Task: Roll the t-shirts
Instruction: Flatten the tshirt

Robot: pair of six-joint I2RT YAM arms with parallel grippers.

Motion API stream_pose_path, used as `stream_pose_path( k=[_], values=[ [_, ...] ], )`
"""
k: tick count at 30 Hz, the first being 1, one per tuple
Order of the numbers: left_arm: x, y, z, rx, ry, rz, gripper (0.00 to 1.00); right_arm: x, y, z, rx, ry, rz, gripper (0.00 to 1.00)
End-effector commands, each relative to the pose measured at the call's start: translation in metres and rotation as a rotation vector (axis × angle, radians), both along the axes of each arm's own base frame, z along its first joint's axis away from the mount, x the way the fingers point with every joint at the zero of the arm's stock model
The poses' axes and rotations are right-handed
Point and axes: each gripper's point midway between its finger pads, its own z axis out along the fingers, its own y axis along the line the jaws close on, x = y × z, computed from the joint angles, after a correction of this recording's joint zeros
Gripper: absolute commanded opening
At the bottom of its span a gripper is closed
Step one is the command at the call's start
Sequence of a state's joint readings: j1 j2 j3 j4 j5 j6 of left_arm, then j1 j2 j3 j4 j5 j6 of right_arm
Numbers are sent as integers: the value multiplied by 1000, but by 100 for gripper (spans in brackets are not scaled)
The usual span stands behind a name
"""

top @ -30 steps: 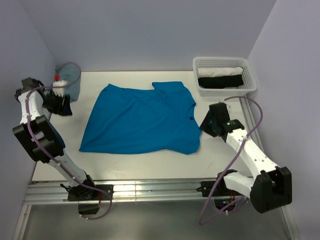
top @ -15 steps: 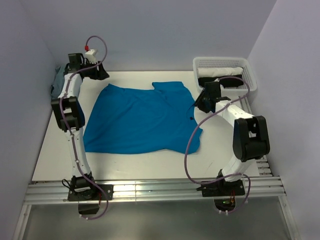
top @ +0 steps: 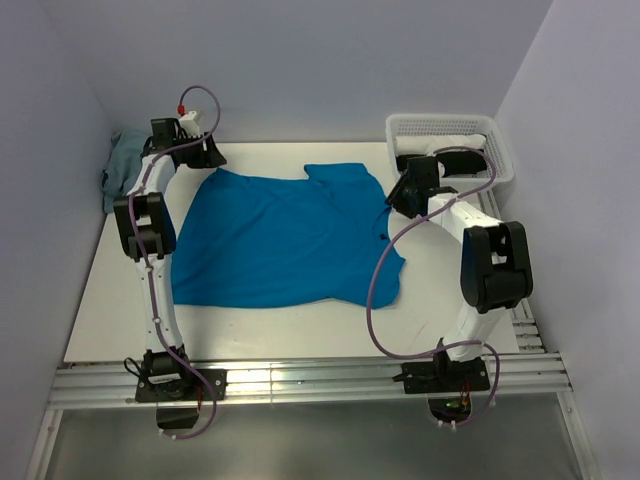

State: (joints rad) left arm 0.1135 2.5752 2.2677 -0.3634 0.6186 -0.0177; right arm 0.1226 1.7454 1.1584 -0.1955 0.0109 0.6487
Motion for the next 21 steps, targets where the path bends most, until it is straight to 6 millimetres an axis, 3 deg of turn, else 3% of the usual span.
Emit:
stream_pose_path(
  k=[1, 21],
  values=[
    [-2, 5, 44, 58, -74, -4, 63, 12, -7, 3, -14, -26, -19, 47],
    [-18, -16, 39, 18, -2, -49, 57, 13, -12, -4, -33, 2, -35, 46]
  ],
)
